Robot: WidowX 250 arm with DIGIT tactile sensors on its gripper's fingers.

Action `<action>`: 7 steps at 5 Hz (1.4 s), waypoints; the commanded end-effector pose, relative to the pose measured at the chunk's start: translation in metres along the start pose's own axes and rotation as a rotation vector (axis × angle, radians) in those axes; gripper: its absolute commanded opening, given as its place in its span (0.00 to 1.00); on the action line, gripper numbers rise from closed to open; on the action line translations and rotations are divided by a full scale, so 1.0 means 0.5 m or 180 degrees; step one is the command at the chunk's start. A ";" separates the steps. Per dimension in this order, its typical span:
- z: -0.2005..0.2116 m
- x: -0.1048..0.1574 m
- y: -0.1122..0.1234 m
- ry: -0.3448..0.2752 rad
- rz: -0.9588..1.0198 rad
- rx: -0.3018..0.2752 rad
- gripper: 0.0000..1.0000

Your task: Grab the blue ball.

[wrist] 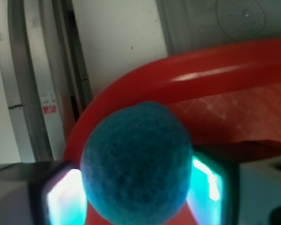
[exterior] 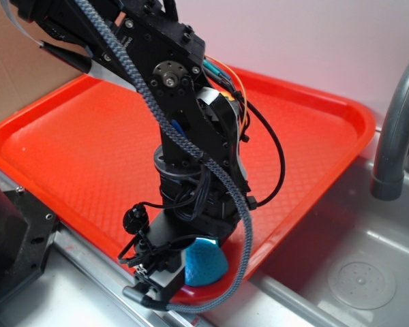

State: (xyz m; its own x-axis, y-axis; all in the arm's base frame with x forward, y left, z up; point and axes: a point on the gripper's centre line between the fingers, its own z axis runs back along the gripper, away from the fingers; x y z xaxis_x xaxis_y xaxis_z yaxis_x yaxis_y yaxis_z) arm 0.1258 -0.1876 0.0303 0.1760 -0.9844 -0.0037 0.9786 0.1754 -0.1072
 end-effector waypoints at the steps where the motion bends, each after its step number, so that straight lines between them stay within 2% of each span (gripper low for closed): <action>1: 0.065 -0.048 -0.019 -0.0325 0.0387 0.0033 0.00; 2: 0.113 -0.080 -0.020 -0.0216 0.0997 0.0309 0.00; 3: 0.205 -0.140 -0.019 -0.0126 0.1800 0.0497 0.00; 5: 0.337 -0.296 -0.001 -0.0198 0.3392 0.0547 0.00; 6: 0.357 -0.376 0.029 -0.0253 0.4098 0.0523 0.00; 7: 0.372 -0.412 0.068 -0.0275 0.4293 0.0534 0.00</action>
State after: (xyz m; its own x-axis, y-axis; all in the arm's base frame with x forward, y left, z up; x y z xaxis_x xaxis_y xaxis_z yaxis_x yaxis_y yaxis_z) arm 0.1698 0.0420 0.1977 0.9989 -0.0447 0.0140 0.0442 0.9983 0.0370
